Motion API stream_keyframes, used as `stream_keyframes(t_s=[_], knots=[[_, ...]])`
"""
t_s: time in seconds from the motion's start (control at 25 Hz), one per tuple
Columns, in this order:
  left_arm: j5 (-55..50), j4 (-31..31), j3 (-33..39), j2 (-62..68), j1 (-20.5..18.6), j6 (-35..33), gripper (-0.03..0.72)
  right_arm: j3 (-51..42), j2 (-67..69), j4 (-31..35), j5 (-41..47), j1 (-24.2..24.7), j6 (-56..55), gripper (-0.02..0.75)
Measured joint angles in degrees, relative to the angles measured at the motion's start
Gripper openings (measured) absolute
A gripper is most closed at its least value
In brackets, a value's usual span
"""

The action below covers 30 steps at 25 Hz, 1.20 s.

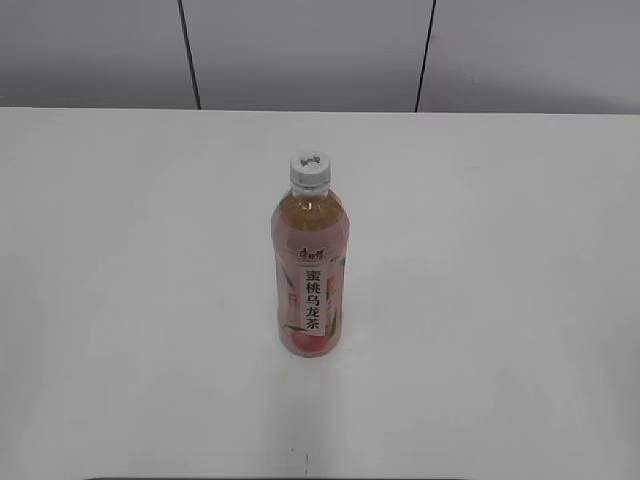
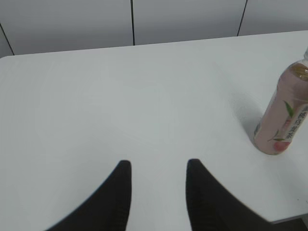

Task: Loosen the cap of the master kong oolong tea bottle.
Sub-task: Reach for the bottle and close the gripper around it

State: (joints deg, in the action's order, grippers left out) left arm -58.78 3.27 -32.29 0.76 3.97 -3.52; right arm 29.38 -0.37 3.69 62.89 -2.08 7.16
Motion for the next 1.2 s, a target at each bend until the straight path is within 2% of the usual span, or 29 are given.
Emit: stream_keyframes(t_s=[0.48,0.8,1.08,1.2], knots=[[1.6,0.0,-0.4,0.0,0.0,0.0,0.246,0.0,0.0,0.0,0.0,0.0,0.0,0.512],[23.9,4.6,-1.1,5.3,0.0,0.0,0.247,0.0,0.0,0.0,0.0,0.0,0.0,0.512],[37.4,6.6,-0.1,23.1,0.0,0.0,0.255,0.0,0.0,0.0,0.0,0.0,0.0,0.512],[43.1,6.9,-0.1,30.7,0.0,0.0,0.3,0.0,0.0,0.0,0.0,0.0,0.0,0.512]])
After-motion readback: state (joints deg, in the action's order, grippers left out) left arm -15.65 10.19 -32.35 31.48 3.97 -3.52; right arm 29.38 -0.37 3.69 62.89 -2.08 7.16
